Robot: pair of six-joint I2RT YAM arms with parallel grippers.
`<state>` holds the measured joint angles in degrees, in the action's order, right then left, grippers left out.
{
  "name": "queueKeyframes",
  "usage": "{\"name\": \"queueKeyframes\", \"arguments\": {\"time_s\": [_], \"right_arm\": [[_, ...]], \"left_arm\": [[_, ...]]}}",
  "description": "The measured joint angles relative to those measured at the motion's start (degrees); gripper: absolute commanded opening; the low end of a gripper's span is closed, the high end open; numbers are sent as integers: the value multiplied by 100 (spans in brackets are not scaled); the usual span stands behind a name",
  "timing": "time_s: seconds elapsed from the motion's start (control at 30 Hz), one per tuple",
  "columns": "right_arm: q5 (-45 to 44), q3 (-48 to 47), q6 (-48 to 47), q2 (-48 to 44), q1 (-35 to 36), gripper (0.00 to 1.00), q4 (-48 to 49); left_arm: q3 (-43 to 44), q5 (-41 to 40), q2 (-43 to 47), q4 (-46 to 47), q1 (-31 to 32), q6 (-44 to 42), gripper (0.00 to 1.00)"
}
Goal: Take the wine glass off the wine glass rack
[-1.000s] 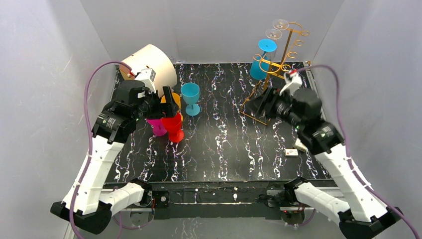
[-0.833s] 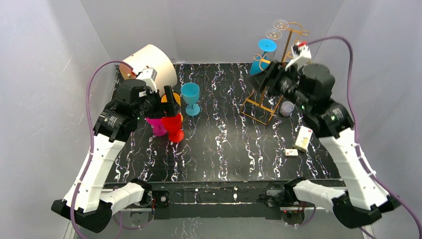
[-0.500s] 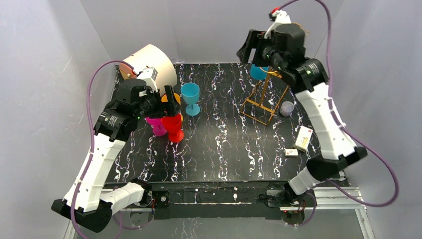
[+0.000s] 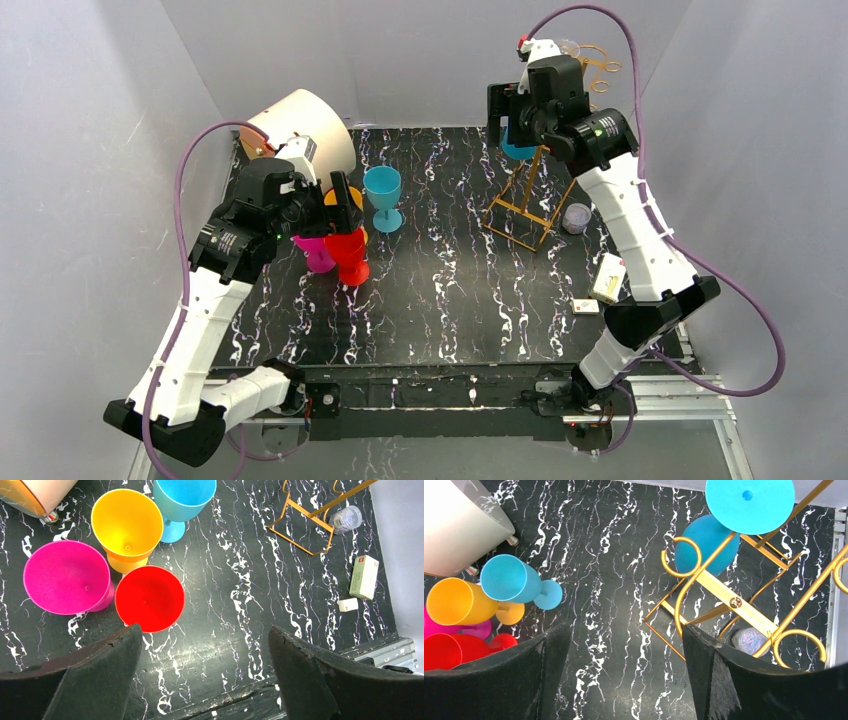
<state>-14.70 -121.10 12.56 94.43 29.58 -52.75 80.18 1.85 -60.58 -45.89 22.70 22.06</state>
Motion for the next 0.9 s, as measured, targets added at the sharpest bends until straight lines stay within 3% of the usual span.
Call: {"name": "queueKeyframes", "arguments": {"time_s": [0.43, 0.9], "right_arm": [[203, 4, -229, 348, -258, 91, -2], [1252, 221, -619, 308, -367, 87, -33]], "left_arm": [[0, -57, 0, -7, 0, -42, 95], [0, -59, 0, -92, 0, -68, 95]]}}
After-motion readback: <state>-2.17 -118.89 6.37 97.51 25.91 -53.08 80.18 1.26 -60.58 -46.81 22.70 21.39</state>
